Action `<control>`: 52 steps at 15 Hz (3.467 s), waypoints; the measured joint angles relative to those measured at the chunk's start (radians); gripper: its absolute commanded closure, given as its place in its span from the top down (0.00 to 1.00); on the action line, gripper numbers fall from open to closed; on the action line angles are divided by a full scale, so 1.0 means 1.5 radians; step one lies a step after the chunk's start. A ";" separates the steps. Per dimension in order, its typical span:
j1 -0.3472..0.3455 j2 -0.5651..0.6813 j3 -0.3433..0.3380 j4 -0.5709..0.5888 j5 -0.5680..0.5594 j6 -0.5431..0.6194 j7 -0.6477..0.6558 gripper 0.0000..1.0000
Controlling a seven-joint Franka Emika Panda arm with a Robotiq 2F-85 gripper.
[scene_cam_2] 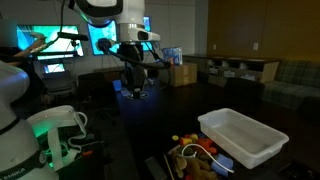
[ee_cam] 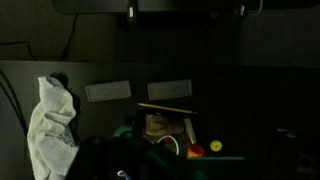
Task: Pick up the towel from the countertop, sweep the objects to the left and put the towel in the container.
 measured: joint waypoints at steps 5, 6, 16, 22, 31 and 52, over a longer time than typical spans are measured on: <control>-0.013 0.164 -0.033 0.002 -0.020 0.254 -0.050 1.00; -0.018 0.207 -0.042 0.006 -0.022 0.302 -0.066 1.00; -0.118 0.593 -0.075 0.227 -0.017 0.465 -0.200 1.00; -0.201 0.769 -0.071 0.411 -0.017 0.457 -0.215 1.00; -0.309 0.988 -0.046 0.702 0.011 0.294 -0.223 1.00; -0.326 1.087 -0.024 0.825 0.016 0.119 -0.275 0.57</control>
